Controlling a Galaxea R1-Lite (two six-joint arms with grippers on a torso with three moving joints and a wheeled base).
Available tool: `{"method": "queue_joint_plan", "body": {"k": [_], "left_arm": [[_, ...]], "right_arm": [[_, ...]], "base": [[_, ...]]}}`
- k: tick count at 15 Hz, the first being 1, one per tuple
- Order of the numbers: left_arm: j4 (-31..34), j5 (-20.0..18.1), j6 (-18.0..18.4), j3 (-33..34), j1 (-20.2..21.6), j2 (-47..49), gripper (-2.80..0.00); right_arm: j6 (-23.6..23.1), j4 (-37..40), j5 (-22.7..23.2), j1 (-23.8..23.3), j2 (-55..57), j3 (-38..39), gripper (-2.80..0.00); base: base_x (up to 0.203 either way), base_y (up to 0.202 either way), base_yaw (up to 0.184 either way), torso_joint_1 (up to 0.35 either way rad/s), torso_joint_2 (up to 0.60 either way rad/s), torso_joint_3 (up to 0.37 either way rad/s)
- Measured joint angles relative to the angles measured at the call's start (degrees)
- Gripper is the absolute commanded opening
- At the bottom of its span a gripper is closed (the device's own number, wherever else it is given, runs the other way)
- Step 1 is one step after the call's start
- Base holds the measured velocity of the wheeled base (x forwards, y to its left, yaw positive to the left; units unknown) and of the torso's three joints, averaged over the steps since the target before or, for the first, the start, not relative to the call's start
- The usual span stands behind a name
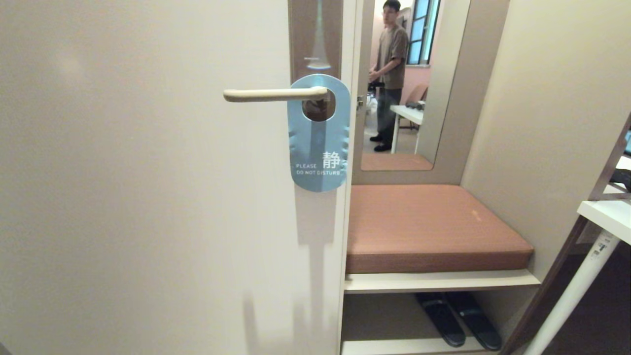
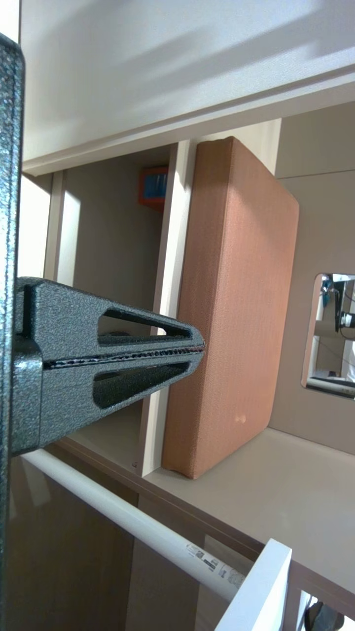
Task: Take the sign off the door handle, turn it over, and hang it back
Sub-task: Take down the sign
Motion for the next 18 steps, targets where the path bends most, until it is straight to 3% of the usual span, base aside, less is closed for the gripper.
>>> {"method": "queue_joint_plan", "body": {"k": [18], "left_arm": [[0.0, 0.0, 0.0, 0.0, 0.0, 0.0, -2.80]], "right_arm": [[0.2, 0.0, -0.3, 0.0, 0.0, 0.0, -2.80]], "base": [[0.000, 0.000, 0.000, 0.000, 0.00, 0.000]]}}
